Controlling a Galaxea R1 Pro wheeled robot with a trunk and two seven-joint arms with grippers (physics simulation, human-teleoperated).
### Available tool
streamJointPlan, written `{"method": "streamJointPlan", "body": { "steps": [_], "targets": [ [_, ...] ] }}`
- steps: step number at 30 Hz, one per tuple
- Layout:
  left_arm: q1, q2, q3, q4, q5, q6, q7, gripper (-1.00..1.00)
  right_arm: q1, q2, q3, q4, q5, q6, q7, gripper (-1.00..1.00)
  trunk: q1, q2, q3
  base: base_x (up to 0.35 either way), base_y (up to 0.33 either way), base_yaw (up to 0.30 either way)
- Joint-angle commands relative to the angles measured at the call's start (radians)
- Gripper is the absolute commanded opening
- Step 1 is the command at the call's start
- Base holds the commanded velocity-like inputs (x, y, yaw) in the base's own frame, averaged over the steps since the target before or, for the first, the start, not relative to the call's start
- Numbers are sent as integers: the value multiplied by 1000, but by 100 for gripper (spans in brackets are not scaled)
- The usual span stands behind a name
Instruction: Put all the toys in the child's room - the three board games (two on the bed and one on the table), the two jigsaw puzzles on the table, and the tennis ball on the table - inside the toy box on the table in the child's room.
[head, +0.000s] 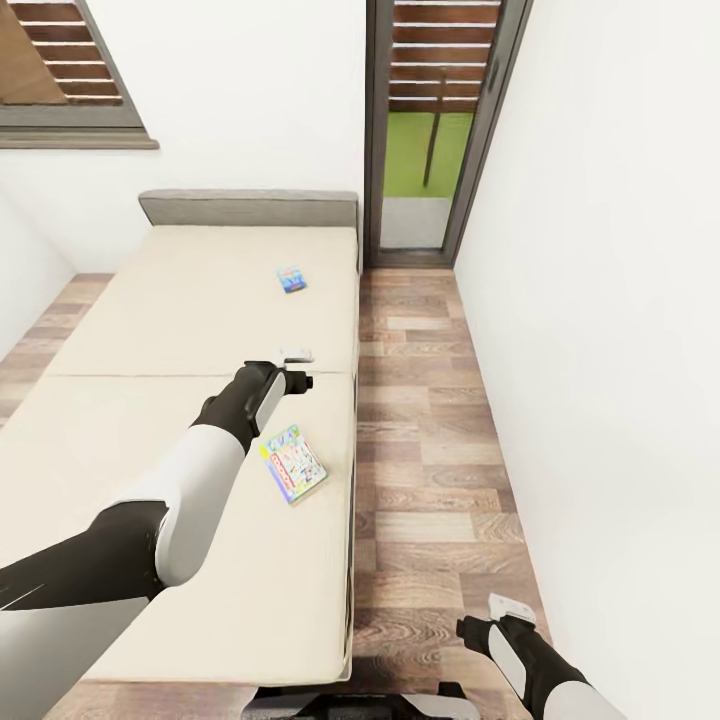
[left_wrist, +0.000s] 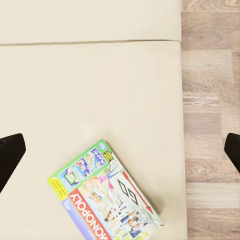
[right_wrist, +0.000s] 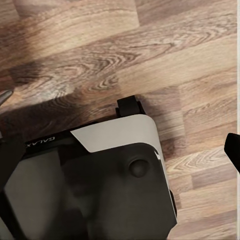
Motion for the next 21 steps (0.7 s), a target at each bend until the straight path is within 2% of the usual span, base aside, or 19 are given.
{"method": "streamJointPlan", "body": {
  "steps": [1, 21],
  "targets": [
    [-1, -1, 7, -1, -10, 5, -3, 100, 0, 0, 0, -2, -10, 4, -6, 100, 0, -2, -3, 0, 0, 0],
    [-1, -1, 7, -1, -11, 2, -2, 100, -1, 0, 0, -2, -9, 5, -4, 100, 0, -2, -36, 0, 0, 0]
  ]
}}
